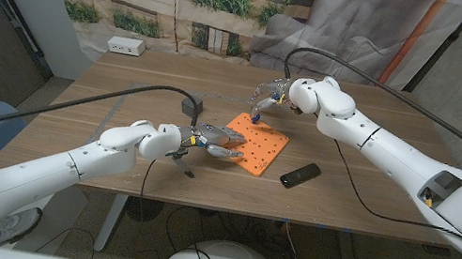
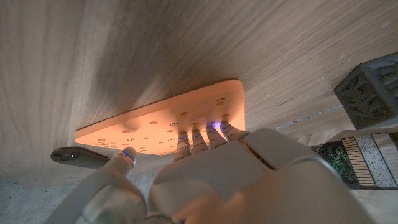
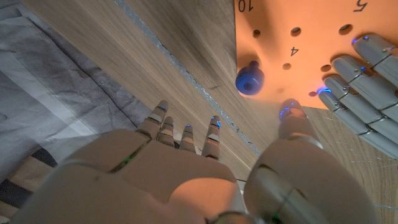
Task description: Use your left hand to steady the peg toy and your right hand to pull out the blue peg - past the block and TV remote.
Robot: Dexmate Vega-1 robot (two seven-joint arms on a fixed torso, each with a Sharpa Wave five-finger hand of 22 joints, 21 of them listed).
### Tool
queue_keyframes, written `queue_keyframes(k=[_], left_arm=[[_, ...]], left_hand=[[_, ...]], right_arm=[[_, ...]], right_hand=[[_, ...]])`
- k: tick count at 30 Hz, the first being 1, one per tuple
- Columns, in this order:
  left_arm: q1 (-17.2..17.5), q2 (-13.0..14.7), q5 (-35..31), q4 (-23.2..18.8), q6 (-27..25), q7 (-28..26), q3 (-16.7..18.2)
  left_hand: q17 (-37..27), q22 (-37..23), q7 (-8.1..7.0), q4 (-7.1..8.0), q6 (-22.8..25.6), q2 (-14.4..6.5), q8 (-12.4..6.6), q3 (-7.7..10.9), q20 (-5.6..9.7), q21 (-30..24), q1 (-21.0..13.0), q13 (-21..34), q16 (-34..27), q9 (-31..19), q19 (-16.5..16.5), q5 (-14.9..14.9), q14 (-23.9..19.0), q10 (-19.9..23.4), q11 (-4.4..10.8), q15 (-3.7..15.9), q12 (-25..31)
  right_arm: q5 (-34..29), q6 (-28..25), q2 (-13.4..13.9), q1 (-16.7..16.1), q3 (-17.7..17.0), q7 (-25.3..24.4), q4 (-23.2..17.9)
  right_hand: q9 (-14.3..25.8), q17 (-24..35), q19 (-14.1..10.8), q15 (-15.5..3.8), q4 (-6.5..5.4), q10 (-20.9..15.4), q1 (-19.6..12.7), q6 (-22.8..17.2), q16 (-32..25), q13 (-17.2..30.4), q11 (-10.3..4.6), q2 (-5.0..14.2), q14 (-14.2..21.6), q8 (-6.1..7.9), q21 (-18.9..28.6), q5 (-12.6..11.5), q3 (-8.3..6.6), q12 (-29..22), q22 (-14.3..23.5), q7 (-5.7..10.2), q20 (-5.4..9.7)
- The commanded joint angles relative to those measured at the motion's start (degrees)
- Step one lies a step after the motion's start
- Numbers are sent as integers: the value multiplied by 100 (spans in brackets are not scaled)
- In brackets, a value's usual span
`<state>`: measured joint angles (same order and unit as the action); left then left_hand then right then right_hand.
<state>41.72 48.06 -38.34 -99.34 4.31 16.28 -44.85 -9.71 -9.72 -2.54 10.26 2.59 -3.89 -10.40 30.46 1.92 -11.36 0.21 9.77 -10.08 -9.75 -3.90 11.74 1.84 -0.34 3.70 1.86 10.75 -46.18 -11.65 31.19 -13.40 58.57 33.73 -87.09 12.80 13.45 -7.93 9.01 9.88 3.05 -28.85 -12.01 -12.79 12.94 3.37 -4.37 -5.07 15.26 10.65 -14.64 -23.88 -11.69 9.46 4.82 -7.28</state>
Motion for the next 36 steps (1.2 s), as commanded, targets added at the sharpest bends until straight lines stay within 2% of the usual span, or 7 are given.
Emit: queue_keyframes(k=[1,11,24,25,31,36], left_arm=[[-6,-19,16,30,0,28,-40],[10,-21,37,16,-33,32,-45],[32,-5,70,-15,-29,33,-40],[32,-4,72,-14,-24,33,-41],[39,-11,72,-16,-25,28,-46],[52,-9,99,-30,-37,52,-44]], left_hand=[[-21,-16,3,-14,62,-657,-28,46,734,-23,-38,16,-38,-16,16,19,-17,41,-6,267,35],[-19,-15,0,-19,82,-654,-29,69,733,-21,-43,16,-36,-16,32,18,-23,62,-7,267,36],[-17,-14,-14,-27,119,-653,-32,102,728,-17,-52,16,-31,-16,51,17,-28,87,-5,274,36],[-17,-14,-13,-28,121,-653,-32,105,724,-16,-53,16,-31,-16,52,17,-30,87,-2,274,35],[-16,-13,-17,-33,130,-653,-30,123,725,-12,-58,16,-30,-17,54,17,-35,96,-10,279,34],[-15,-13,-15,-37,139,-653,-29,140,725,-9,-62,16,-29,-17,60,16,-38,102,0,283,32]], right_arm=[[-52,-77,-118,18,122,-116,249],[-35,-123,-176,61,238,-113,429],[-26,-190,-134,-41,251,-381,435],[-31,-214,-134,-61,241,-433,430],[-51,-261,-149,-91,249,-549,446],[-63,-299,-139,-176,226,-769,429]], right_hand=[[27,35,-62,-19,2,-53,-68,-93,-43,15,-2,-54,59,52,53,-29,-59,-62,20,11,41],[43,43,-91,-40,-1,-40,-105,-115,-47,21,16,-63,63,81,54,-25,-68,-57,20,12,56],[86,58,-255,-155,12,-257,-278,-372,-106,41,-63,-56,202,250,82,-12,-120,-132,19,64,127],[95,61,-277,-163,12,-279,-317,-467,-116,46,-76,-53,224,304,80,-9,-131,-136,19,83,129],[117,74,-422,-225,9,-392,-401,-652,-168,58,-119,-57,350,420,107,4,-148,-167,19,155,159],[127,88,-570,-320,19,-554,-551,-974,-218,72,-150,-56,476,598,115,27,-179,-206,18,289,201]])
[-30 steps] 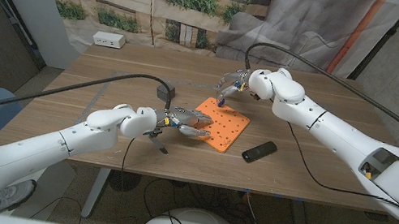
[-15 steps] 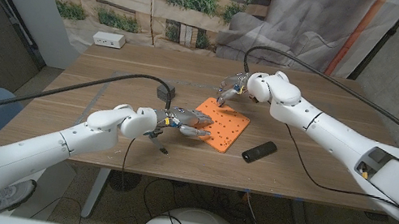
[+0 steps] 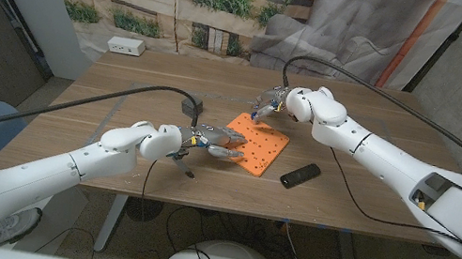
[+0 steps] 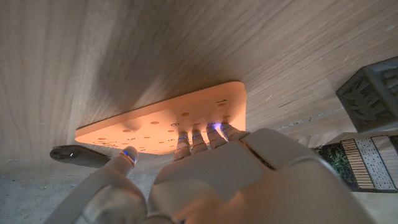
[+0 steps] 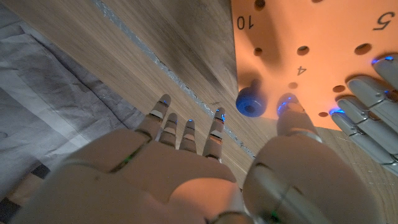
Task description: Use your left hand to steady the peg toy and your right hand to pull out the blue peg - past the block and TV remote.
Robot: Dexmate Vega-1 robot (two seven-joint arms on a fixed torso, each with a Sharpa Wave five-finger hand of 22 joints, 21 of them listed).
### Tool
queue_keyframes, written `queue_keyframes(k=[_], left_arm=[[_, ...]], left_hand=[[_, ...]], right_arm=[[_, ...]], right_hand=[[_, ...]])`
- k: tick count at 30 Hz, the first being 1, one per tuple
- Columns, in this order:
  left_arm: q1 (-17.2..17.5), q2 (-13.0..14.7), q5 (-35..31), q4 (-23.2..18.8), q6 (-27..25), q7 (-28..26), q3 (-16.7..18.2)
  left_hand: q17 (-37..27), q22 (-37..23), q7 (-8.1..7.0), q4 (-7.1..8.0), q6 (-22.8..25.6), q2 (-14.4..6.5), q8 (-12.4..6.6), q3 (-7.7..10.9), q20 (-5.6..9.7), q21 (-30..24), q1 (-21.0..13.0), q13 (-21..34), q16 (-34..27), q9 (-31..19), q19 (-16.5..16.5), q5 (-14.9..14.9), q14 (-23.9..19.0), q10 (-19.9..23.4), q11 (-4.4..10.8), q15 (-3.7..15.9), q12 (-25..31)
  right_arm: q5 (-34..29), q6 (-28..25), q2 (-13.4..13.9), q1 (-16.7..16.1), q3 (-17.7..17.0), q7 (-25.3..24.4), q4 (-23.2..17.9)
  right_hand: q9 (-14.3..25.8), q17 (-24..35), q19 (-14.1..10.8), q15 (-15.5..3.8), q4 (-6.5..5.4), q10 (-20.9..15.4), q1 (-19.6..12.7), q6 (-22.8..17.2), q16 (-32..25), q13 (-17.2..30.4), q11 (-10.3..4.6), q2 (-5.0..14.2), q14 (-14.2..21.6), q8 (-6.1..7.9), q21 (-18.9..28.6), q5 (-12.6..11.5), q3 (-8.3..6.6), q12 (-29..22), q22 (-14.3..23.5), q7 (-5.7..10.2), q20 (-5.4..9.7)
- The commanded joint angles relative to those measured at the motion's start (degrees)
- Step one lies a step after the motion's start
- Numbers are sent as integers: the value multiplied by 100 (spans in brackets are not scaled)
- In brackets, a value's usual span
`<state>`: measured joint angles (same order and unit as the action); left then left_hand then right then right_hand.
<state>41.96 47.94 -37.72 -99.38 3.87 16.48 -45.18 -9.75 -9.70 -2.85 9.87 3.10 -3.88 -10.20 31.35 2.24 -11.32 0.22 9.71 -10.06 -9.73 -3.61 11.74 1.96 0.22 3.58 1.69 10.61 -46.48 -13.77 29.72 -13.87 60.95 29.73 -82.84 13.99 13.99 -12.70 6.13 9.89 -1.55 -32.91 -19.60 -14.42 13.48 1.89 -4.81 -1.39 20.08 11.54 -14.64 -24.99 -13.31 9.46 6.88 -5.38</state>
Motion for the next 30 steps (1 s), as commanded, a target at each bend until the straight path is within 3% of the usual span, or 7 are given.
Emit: queue_keyframes(k=[1,6,22,28,30], left_arm=[[27,4,35,-28,9,38,-13],[22,-7,51,-21,12,61,-21],[-18,-53,68,34,45,89,-62],[-20,-47,73,33,49,94,-66],[-24,-52,82,40,53,96,-66]], left_hand=[[-11,-14,17,1,90,-653,-49,54,693,-13,-63,22,-29,-19,31,16,-49,47,7,300,45],[-11,-14,13,-1,94,-652,-48,65,698,-11,-66,22,-29,-19,34,15,-53,52,22,297,45],[-8,-13,15,-15,113,-654,-45,112,691,-4,-80,22,-26,-20,46,13,-62,62,24,291,39],[-6,-12,22,-22,116,-655,-43,129,689,-3,-87,22,-24,-20,49,13,-63,64,29,285,38],[-6,-12,25,-23,116,-655,-43,132,690,-2,-88,22,-24,-20,50,13,-63,66,29,286,38]], right_arm=[[-32,-104,8,-137,-14,-376,-2],[-44,-186,6,-162,-14,-389,-29],[-104,-317,0,-287,-44,-764,-72],[-99,-337,-14,-313,-47,-864,-52],[-123,-328,-1,-315,-32,-895,-50]], right_hand=[[8,37,-140,-46,18,-121,-177,-284,-68,21,-14,-16,139,154,32,36,-72,-47,18,106,27],[2,49,-242,-90,13,-223,-270,-441,-102,28,-72,2,221,241,38,53,-94,-69,18,144,77],[59,93,-544,-276,15,-552,-602,-1239,-223,30,-160,34,510,712,27,140,-143,-106,16,351,175],[71,102,-653,-327,27,-638,-728,-1437,-261,26,-189,34,604,831,33,167,-162,-111,16,348,229],[75,105,-691,-360,33,-670,-786,-1504,-273,24,-210,42,634,871,34,176,-175,-113,16,419,237]])
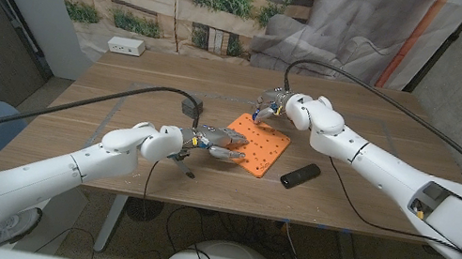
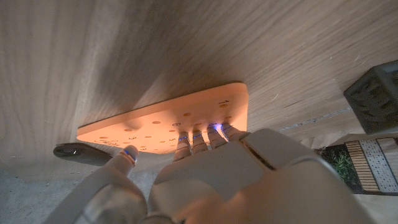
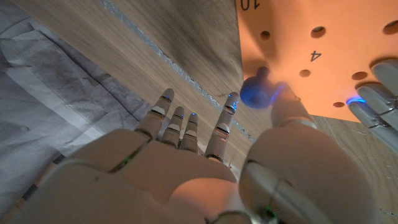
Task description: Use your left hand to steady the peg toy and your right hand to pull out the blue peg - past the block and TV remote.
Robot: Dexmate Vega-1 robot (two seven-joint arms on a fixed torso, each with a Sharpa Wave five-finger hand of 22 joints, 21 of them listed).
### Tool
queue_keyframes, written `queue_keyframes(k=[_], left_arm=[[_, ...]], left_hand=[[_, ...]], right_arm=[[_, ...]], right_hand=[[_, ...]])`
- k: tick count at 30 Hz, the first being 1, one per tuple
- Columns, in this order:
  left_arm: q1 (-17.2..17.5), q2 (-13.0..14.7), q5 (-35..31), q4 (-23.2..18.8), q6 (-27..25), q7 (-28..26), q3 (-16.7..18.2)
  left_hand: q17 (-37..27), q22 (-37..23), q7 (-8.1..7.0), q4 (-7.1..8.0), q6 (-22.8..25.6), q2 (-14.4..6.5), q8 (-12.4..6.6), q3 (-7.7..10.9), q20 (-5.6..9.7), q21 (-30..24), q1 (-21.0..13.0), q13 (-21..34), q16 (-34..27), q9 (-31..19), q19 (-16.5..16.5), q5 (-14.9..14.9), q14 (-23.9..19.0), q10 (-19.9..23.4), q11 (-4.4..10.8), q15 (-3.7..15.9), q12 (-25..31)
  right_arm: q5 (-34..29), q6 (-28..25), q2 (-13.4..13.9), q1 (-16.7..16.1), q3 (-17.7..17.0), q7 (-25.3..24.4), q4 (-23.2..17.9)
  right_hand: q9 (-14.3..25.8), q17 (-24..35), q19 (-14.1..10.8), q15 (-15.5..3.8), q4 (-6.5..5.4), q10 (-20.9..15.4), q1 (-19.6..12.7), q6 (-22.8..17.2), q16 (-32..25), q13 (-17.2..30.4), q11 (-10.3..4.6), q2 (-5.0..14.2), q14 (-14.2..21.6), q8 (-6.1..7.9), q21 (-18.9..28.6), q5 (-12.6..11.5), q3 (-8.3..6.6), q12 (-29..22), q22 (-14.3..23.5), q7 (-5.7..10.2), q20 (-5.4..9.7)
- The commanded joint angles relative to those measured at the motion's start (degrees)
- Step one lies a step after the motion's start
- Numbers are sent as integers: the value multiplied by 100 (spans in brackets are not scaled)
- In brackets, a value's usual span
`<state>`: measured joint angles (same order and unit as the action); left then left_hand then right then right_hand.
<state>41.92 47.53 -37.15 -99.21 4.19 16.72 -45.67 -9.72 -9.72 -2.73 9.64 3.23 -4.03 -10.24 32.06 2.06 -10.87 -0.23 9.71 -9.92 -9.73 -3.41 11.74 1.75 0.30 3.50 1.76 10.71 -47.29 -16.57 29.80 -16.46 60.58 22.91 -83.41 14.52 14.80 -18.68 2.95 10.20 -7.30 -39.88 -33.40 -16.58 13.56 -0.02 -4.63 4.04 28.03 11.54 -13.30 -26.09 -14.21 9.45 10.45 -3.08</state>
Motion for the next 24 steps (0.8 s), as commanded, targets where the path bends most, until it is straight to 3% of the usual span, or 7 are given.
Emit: queue_keyframes(k=[1,9,24], left_arm=[[-21,-12,23,22,12,76,-18],[-48,-27,46,65,22,86,-25],[-99,-49,59,121,68,105,-57]], left_hand=[[-9,-10,13,-2,103,-641,-38,64,708,-47,-44,22,-37,-19,30,13,-42,58,43,279,29],[-7,-9,7,-13,107,-641,-35,89,708,-44,-54,22,-37,-18,33,12,-49,63,43,279,27],[-4,-8,9,-33,115,-638,-28,143,709,-37,-74,22,-32,-16,39,8,-53,69,38,272,24]], right_arm=[[-41,-46,-3,-59,4,-215,5],[-48,-51,14,-125,-17,-407,22],[-45,-82,0,-197,-42,-641,57]], right_hand=[[23,25,-105,-46,4,-101,-108,-144,-60,15,-20,23,98,89,34,46,-68,-22,16,77,9],[43,46,-240,-144,-5,-247,-289,-516,-119,6,-123,31,233,295,28,98,-88,-31,17,185,58],[102,58,-500,-354,-21,-602,-573,-1080,-208,-18,-349,62,464,613,27,165,-111,-80,17,211,135]])
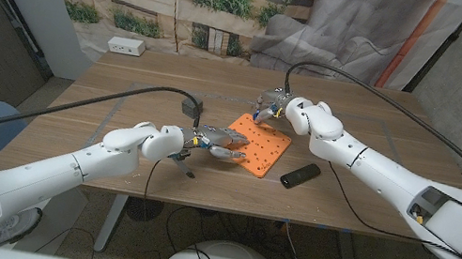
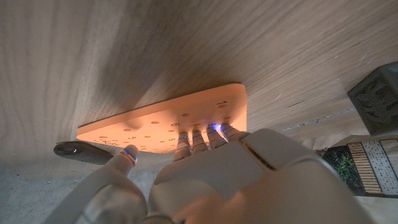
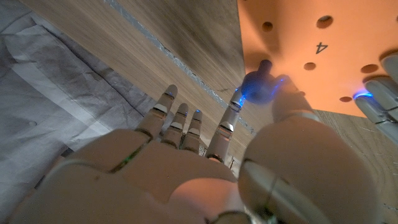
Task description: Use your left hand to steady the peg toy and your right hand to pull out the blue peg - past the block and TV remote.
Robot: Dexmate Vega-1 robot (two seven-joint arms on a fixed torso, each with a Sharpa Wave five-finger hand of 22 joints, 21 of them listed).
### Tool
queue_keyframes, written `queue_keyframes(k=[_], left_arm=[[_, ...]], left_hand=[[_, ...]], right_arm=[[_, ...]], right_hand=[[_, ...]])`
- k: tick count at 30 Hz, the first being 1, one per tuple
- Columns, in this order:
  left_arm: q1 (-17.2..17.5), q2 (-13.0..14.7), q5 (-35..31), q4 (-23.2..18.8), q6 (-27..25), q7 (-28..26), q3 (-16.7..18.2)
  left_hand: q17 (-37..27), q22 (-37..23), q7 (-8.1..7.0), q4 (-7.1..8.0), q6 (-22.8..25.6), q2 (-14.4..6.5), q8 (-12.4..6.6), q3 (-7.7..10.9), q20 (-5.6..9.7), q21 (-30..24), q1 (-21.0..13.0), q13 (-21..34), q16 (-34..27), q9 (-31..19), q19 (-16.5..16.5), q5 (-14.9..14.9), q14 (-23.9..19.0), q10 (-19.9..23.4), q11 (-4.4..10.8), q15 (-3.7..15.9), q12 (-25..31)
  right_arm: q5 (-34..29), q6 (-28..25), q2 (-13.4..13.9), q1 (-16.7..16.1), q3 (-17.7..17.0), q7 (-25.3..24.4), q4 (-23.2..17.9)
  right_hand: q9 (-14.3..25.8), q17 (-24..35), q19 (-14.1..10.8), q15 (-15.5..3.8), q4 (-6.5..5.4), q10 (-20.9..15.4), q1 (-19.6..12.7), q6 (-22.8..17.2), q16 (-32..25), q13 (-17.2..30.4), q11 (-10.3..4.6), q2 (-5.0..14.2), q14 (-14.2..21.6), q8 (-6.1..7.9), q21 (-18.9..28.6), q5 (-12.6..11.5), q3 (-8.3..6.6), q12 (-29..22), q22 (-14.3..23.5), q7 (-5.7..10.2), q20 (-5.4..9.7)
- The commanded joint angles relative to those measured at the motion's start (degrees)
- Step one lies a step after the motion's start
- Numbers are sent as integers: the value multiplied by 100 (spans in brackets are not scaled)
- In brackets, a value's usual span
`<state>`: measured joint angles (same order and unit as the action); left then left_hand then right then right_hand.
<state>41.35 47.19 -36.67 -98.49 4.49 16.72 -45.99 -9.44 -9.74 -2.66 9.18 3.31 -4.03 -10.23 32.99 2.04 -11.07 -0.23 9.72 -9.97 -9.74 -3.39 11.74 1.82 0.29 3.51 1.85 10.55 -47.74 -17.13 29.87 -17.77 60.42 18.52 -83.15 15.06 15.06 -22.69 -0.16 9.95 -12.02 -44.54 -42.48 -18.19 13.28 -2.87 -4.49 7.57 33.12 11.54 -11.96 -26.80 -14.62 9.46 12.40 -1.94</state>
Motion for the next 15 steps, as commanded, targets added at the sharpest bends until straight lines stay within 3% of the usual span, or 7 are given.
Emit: queue_keyframes(k=[1,15], left_arm=[[-44,-14,9,53,44,100,-27],[-3,10,47,9,24,112,-13]], left_hand=[[-31,-6,3,12,109,-638,-29,53,711,-16,-75,22,-26,-15,36,8,-59,71,40,266,40],[-29,-6,1,-4,136,-631,-32,106,707,-16,-88,22,-38,-15,55,1,-110,119,47,276,52]], right_arm=[[11,-27,-8,-73,-36,-223,30],[315,25,37,-149,-207,-378,5]], right_hand=[[54,35,-121,-91,-4,-157,-123,-214,-62,7,-70,62,149,127,26,35,-43,-40,16,20,38],[90,69,-356,-197,-87,-435,-163,-589,-147,-19,-155,296,325,308,41,41,-72,-75,19,27,138]])
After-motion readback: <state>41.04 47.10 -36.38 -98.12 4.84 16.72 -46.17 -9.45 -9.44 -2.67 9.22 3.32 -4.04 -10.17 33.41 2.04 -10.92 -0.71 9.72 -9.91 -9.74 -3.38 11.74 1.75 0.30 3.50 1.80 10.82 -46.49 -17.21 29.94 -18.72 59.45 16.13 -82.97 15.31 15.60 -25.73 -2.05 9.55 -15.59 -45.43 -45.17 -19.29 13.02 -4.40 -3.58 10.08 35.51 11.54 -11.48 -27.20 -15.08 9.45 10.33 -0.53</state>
